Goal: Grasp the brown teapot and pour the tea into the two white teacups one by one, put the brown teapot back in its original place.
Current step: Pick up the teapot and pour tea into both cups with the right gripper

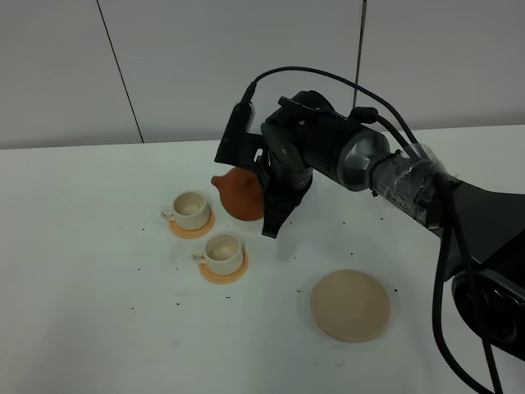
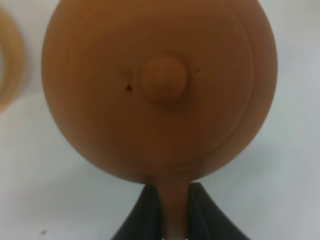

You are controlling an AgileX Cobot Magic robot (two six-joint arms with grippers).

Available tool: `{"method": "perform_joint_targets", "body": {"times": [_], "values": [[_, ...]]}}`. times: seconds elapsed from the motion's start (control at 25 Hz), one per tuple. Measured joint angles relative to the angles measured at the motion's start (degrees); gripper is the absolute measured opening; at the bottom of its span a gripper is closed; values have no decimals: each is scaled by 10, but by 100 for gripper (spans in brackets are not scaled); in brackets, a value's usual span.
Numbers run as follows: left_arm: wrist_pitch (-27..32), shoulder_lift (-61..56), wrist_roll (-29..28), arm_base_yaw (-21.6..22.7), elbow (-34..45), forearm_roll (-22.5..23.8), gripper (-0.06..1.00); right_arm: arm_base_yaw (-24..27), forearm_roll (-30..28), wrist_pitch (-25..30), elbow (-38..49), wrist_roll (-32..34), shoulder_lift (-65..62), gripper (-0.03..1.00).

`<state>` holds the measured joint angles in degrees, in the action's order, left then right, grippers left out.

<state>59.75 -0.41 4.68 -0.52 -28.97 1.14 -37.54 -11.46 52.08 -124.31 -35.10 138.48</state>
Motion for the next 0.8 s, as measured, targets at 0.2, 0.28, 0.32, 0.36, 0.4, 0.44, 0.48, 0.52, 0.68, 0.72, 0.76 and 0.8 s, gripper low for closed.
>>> {"method": "perform_joint_targets", "body": {"times": [0.2,0.28,0.32,0.36,0.4,0.44,0.48,0.52,0.68,0.72,0.76,0.8], "values": [[0,0,0,0,0,0,26,-2,-34,-12,0,-10,4,10],[0,0,0,0,0,0,26,-7,-56,-22,0,-12,8,10],[0,0,0,0,0,0,26,-10,-65,-28,0,-13,10,10],[0,0,0,0,0,0,26,-13,-75,-35,0,-13,11,10],[0,0,0,0,0,0,26,-16,-84,-40,0,-13,14,10],[0,0,0,0,0,0,26,-19,-90,-45,0,-13,15,10],[0,0,0,0,0,0,26,-21,-96,-48,0,-14,15,10],[0,0,0,0,0,0,26,-23,-100,-51,0,-14,15,10],[0,0,0,0,0,0,26,-23,-109,-66,0,-15,15,10],[0,0,0,0,0,0,26,-23,-113,-69,0,-17,15,10],[0,0,0,0,0,0,26,-23,-116,-73,0,-20,16,10],[0,0,0,0,0,0,26,-23,-118,-78,0,-24,16,10]]}}
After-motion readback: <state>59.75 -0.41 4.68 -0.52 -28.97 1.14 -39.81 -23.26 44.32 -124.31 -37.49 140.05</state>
